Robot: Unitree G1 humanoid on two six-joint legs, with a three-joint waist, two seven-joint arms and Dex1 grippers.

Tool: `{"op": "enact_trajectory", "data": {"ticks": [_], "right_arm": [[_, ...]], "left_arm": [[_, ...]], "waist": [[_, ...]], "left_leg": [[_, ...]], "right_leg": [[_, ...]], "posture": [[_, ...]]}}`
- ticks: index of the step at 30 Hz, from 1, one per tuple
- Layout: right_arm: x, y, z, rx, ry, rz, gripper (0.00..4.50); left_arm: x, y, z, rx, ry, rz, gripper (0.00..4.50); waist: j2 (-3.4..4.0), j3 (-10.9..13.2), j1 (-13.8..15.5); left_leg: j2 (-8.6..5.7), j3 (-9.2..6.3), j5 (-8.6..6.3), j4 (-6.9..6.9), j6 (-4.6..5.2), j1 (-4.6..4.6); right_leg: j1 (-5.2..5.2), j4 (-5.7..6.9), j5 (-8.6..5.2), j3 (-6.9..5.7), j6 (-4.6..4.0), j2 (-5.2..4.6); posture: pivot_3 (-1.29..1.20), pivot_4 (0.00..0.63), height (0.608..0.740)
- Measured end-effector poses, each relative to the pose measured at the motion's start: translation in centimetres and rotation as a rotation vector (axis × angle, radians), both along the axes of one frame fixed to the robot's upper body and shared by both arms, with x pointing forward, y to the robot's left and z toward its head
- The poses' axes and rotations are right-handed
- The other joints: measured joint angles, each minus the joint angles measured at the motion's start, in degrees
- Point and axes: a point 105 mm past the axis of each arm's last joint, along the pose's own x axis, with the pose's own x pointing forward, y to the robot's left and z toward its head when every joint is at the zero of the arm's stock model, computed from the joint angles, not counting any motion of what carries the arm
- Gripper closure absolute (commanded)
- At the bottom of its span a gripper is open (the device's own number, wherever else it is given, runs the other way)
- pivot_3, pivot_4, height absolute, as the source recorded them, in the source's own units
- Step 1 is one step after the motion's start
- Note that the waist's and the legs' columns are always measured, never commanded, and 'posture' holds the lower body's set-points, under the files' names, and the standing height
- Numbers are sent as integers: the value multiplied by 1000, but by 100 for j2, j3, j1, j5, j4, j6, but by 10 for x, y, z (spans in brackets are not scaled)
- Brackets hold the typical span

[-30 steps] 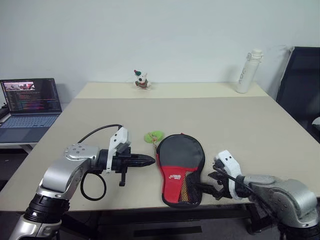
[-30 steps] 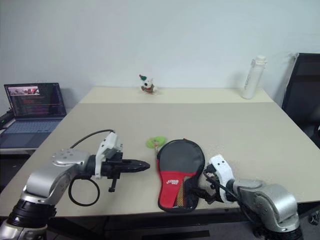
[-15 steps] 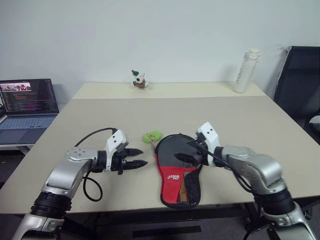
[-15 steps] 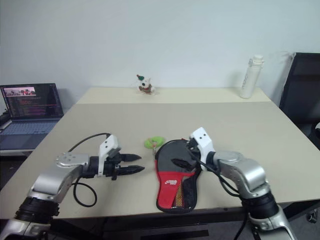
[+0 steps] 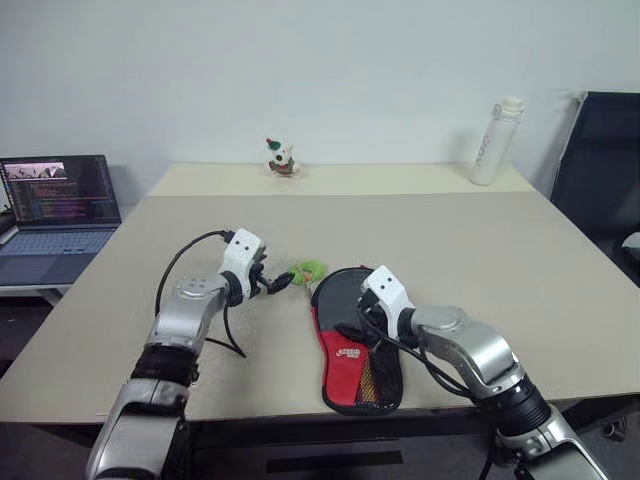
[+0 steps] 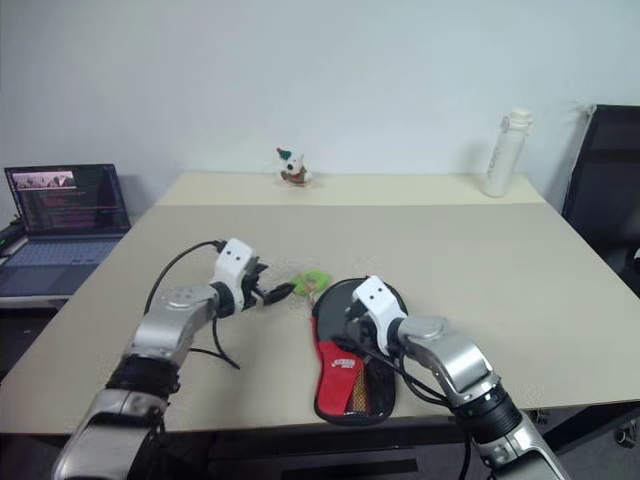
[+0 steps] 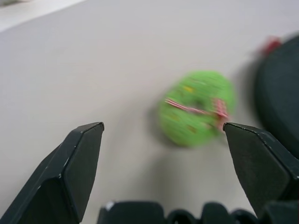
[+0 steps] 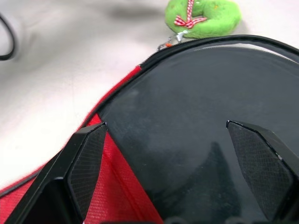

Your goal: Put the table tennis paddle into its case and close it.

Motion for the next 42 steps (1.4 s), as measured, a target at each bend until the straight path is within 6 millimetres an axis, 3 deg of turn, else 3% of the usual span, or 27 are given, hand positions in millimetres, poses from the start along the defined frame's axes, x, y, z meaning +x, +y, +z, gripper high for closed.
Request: {"op": "enact_trajectory", "data": {"ticks": [8,15,19,29,33,36,42], "right_arm": [[2,1,0,-9,-16,-22,0],[1,1,-5,-12,-9,-37,0],[3,-2,-5,-26,-23,-54,0],[24,0,15,2,-129,-129,0],[26,-1,1,-20,-94,-147,0],[12,7,-20,-26,-28,-77,0],[4,10,-30,-34,-2,-33,0]], "left_arm": [[17,-18,-27,-66,185,-18,39],[17,-27,-30,-47,215,-85,39],[16,-30,-32,-38,209,-101,875],[12,-42,-37,-60,225,-156,4468],[12,-41,-38,-63,220,-150,4468],[15,-42,-38,-60,205,-121,4468],[20,-50,-45,-38,199,-60,4468]], "waist": [[0,0,-15],[-2,-1,-13],[-4,-3,-6],[-8,-6,-12],[-8,-7,-17],[-10,-8,-17],[-16,-57,-10]], "left_leg": [[-1,0,0,-1,0,-6],[-3,0,0,0,0,-6],[-3,-1,0,0,-1,-6],[-3,-1,1,2,-1,17],[-3,0,0,1,-1,36],[-2,0,0,1,0,41],[-3,-4,0,2,-1,87]], "right_leg": [[-4,-1,1,-3,0,0],[-2,0,1,-3,0,-1],[-2,1,1,-3,-1,-2],[12,12,1,-2,0,-1],[33,9,0,1,0,-1],[38,8,0,0,1,-1],[87,3,3,-3,5,-1]], "posture": [[0,150,740],[0,150,740],[0,150,740],[0,150,740],[0,150,740],[0,150,740],[0,150,740]]}}
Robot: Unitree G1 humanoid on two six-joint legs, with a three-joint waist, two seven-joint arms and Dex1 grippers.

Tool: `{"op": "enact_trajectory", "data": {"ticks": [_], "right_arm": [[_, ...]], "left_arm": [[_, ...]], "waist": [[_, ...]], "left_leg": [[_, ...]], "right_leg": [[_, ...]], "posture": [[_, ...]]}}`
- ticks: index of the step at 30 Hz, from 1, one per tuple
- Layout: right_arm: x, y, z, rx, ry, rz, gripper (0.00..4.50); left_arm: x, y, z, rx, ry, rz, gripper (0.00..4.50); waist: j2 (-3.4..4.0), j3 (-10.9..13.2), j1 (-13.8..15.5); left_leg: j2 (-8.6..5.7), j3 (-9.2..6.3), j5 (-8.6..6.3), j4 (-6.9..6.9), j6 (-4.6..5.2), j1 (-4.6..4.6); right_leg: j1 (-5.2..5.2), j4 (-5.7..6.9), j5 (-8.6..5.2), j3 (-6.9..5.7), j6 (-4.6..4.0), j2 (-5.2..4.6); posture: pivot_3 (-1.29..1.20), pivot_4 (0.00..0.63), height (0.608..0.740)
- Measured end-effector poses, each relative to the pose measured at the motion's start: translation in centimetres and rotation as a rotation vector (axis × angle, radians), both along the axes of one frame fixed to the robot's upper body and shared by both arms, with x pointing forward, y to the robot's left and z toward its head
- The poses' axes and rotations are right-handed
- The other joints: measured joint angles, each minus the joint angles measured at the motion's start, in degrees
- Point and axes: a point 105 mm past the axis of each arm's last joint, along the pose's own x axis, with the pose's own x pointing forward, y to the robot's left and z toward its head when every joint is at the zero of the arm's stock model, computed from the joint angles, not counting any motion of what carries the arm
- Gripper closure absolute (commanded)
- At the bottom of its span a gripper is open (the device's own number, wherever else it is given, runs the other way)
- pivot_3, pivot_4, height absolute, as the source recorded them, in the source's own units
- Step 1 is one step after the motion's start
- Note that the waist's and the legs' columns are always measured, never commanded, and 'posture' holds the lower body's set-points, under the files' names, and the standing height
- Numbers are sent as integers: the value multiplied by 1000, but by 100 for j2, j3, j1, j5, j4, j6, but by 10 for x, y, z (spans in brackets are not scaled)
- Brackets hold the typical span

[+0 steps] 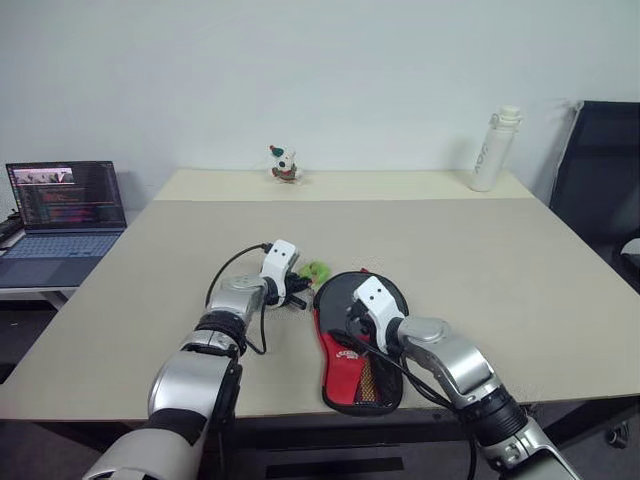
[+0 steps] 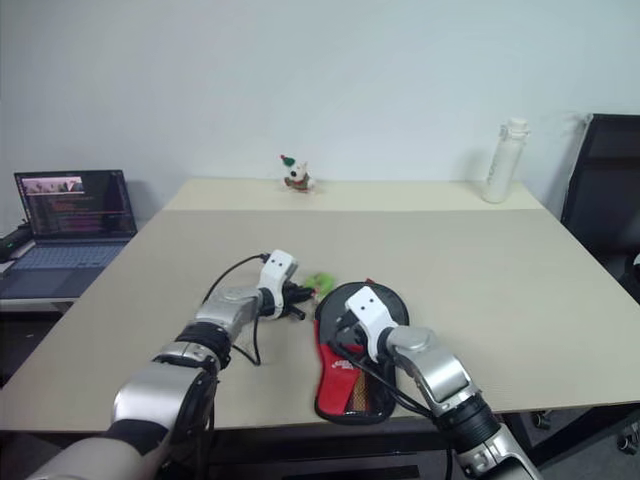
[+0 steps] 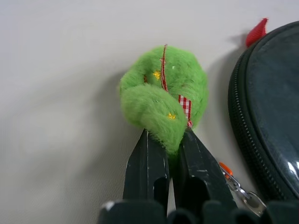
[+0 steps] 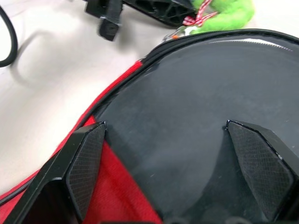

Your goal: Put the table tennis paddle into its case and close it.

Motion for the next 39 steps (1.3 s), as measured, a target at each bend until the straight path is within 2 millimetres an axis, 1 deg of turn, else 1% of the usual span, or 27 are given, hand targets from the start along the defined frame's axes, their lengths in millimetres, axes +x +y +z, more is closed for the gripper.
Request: {"op": "enact_trajectory", "data": {"ticks": [2,5,10,17,22,25,30,36,39], "right_arm": [[-4,-2,-2,-10,7,17,0],[-10,-2,-4,-16,17,40,0],[-16,-1,-3,-18,29,54,0],[-20,-3,-6,-31,44,51,0],[-29,-5,-6,-53,46,63,0],[-34,-7,-7,-76,49,73,0],[-47,-7,-7,-70,66,73,0],[-58,-6,-9,-55,80,63,0],[-60,-5,-9,-49,84,60,0]], "left_arm": [[3,-4,1,23,-9,17,4468],[8,-16,4,65,-33,32,4468],[14,-43,19,112,-100,23,4468],[19,-73,39,168,-203,2,4468],[16,-100,40,170,-228,-26,4468],[14,-121,48,185,-277,-49,4468],[6,-151,54,277,-369,-154,4468],[-5,-175,52,409,-477,-291,4468],[-13,-188,50,466,-528,-373,4468]], "waist": [[-3,-9,6],[-5,-12,18],[-7,-12,7],[-8,-13,14],[-9,-14,18],[-9,-14,25],[-7,-15,27],[-5,-19,29],[-4,-20,26]], "left_leg": [[0,-1,0,1,0,0],[-1,-4,0,2,-1,-3],[-1,-3,0,-1,-2,-12],[-3,-3,-2,-2,-4,-15],[-7,-3,-3,-2,-6,-22],[-9,-4,-4,-2,-8,-25],[-10,-3,-11,-3,-18,-28],[-10,-3,-13,-3,-22,-29],[-10,-2,-14,-3,-23,-29]], "right_leg": [[0,0,2,-1,2,0],[0,0,2,-2,3,0],[-4,-9,2,-2,3,0],[-5,-15,2,-2,3,-1],[-5,-24,2,-4,4,-5],[-5,-29,1,-5,4,-8],[-5,-39,0,-4,6,-9],[-5,-43,-1,-3,7,-10],[-5,-44,-1,-3,7,-10]], "posture": [[0,150,740],[0,150,740],[0,150,740],[0,150,740],[0,150,740],[0,150,740],[0,150,740],[0,150,740],[0,150,740]]}}
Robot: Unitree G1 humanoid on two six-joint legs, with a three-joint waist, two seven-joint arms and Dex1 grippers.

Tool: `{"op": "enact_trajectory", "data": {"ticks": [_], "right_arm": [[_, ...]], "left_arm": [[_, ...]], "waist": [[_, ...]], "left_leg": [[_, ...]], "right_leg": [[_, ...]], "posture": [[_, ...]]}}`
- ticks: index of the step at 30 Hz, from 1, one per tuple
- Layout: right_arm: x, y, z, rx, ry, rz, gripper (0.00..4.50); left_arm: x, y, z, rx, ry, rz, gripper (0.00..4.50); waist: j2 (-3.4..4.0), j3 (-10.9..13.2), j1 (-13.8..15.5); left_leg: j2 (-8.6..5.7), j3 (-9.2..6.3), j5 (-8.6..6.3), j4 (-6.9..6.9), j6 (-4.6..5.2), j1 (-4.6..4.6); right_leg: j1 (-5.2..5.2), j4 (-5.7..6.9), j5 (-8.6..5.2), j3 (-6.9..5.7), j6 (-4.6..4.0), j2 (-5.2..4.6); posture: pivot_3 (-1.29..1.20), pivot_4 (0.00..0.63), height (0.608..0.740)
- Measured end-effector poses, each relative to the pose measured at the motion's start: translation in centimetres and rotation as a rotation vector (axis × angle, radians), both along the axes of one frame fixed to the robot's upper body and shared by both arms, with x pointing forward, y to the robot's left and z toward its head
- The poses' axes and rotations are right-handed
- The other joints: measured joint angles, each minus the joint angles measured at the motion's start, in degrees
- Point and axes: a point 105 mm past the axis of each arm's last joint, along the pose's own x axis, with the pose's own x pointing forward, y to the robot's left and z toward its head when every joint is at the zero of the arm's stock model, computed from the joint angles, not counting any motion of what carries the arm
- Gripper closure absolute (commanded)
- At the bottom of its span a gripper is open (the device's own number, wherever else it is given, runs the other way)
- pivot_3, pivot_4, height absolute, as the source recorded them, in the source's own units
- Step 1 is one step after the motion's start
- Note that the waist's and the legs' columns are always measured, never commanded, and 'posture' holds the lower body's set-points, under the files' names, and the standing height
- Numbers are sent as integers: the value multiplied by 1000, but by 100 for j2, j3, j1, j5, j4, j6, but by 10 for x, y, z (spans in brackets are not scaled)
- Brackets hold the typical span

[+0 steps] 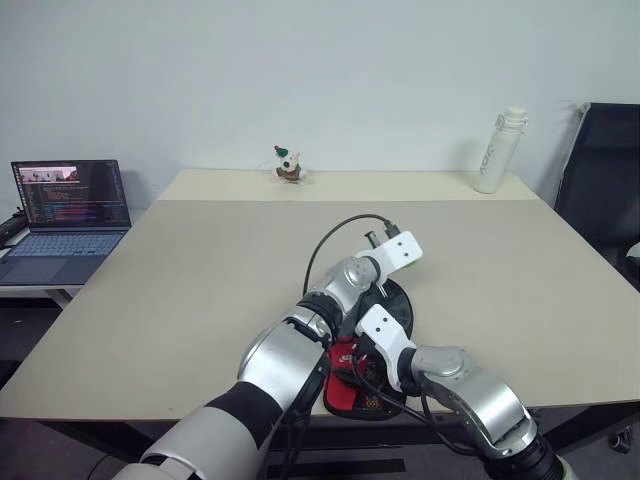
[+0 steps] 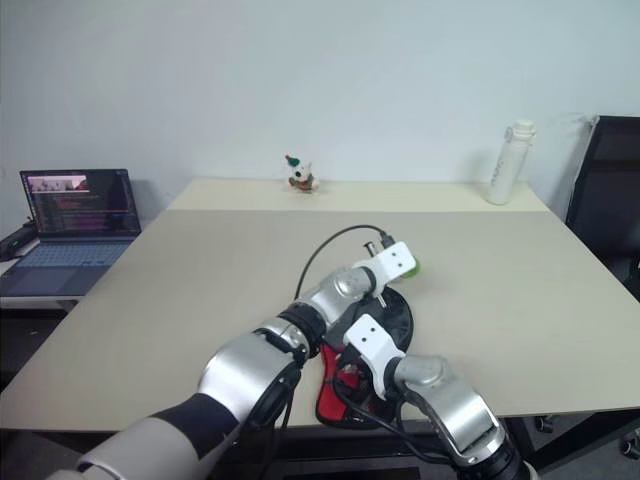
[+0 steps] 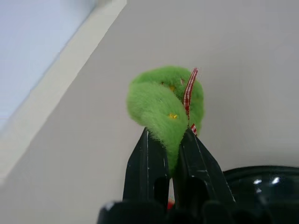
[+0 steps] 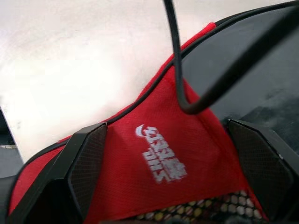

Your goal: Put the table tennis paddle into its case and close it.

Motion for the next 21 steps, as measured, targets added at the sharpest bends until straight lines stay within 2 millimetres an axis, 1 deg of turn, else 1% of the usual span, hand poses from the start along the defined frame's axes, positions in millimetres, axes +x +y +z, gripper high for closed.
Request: {"op": "enact_trajectory", "data": {"ticks": [6,14,17,21], "right_arm": [[0,1,0,1,1,-4,0],[1,0,-1,-4,7,0,0],[3,1,-1,-6,10,4,0],[6,5,1,0,14,16,0]], "left_arm": [[-15,-22,-4,55,-12,-130,4468],[-29,-34,-8,66,46,-260,4468],[-33,-34,-10,66,85,-290,3693],[-31,-29,-10,31,109,-284,2267]], "waist": [[8,-6,-1],[29,-23,-5],[40,-40,-12],[39,-48,-36]], "left_leg": [[0,0,0,0,0,0],[0,0,0,-1,0,0],[0,0,0,0,0,3],[1,0,0,0,0,8]], "right_leg": [[0,0,0,0,0,0],[0,-2,-1,-1,0,0],[1,-1,-1,0,0,0],[3,2,0,1,0,1]], "posture": [[0,150,740],[0,150,740],[0,150,740],[0,150,740]]}}
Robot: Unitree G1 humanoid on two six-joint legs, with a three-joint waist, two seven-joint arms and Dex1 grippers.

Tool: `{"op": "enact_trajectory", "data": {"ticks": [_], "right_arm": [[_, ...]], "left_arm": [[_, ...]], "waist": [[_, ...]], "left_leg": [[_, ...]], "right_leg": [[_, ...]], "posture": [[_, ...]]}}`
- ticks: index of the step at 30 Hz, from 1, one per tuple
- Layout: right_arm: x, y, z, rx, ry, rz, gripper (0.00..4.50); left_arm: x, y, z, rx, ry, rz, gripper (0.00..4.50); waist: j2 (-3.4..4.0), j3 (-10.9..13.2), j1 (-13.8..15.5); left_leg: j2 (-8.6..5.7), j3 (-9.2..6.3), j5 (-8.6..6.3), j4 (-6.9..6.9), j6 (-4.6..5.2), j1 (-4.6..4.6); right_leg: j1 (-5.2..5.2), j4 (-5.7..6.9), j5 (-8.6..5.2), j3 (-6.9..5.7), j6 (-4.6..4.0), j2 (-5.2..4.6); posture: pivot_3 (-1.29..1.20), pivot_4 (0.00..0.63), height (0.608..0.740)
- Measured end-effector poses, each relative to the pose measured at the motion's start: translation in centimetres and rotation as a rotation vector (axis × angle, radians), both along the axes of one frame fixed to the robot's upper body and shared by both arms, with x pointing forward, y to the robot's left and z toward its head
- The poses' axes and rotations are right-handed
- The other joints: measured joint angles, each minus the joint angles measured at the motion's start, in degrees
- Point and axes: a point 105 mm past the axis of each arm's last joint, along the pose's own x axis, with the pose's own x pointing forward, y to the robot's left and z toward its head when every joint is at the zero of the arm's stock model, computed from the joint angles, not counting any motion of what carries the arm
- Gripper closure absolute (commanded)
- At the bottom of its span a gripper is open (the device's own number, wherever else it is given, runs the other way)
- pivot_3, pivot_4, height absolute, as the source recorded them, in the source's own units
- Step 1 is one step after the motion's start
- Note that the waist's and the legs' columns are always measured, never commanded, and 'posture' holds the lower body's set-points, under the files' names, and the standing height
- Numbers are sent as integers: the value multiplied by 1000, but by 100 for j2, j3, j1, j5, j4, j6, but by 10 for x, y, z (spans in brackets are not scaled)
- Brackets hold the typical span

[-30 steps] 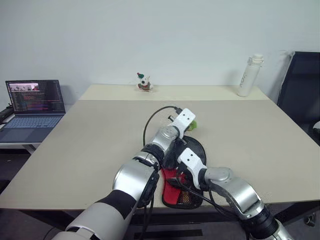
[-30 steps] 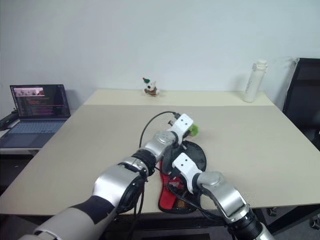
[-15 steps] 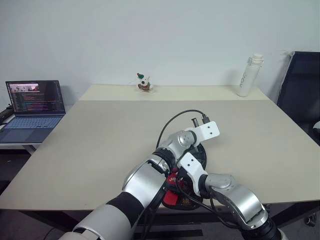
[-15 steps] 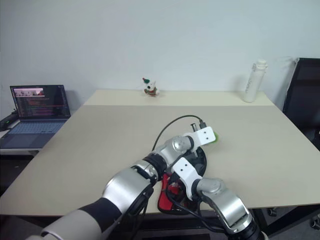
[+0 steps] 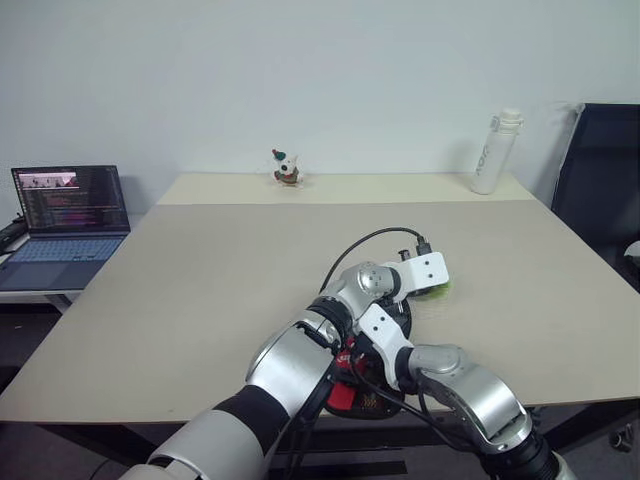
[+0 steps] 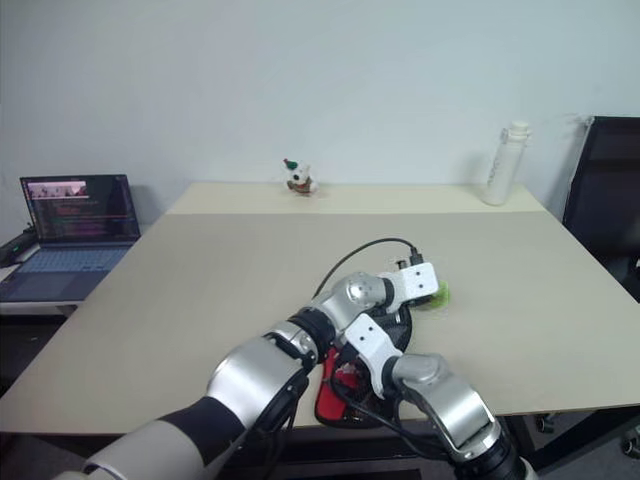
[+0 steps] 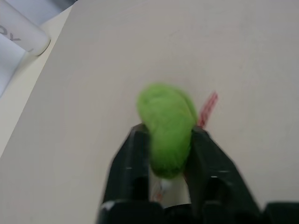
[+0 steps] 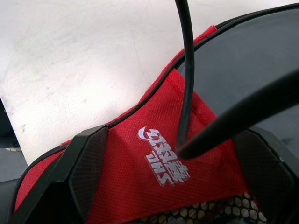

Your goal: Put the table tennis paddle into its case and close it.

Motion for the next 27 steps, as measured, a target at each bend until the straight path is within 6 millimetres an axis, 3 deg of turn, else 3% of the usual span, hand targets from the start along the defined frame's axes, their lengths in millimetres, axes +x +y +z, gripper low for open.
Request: {"op": "enact_trajectory", "data": {"ticks": [1,8,13,16,18,21,24,27], "right_arm": [[0,1,0,3,1,3,0],[10,10,3,8,-5,24,0],[13,11,8,31,-2,22,0],[13,5,12,43,6,5,0],[13,1,15,56,18,-11,0],[7,-15,38,110,6,-8,0],[2,-35,64,135,-32,7,0],[-1,-50,79,102,-73,35,0]], "left_arm": [[1,1,1,-16,7,7,1973],[18,31,6,-140,68,118,1973],[47,94,38,-372,113,295,1973],[53,127,51,-471,154,328,1973],[50,136,47,-503,216,306,1973],[33,147,19,-491,370,201,1973],[14,144,1,-489,477,83,1973],[-2,135,1,-431,455,-39,1973]], "waist": [[0,-1,-11],[1,-3,-123],[1,-3,-157],[1,-2,-132],[1,-2,-76],[1,1,-43],[-2,11,-1],[-2,12,2]], "left_leg": [[1,1,0,0,0,1],[8,3,1,0,0,16],[14,1,1,-1,0,15],[12,1,1,-2,0,-1],[7,-1,0,-1,0,-15],[3,1,-1,-2,-2,-35],[5,-3,-1,-2,-3,-39],[7,-1,-2,-4,-2,-31]], "right_leg": [[0,1,0,1,0,1],[0,19,0,4,0,9],[-3,24,0,3,0,15],[-9,15,0,1,0,14],[-14,7,0,-2,0,10],[-31,1,1,0,-1,4],[-35,1,0,-4,-3,4],[-32,3,0,1,-4,7]], "posture": [[0,150,740],[0,150,740],[0,150,740],[0,150,740],[0,150,740],[0,150,740],[0,150,740],[0,150,740]]}}
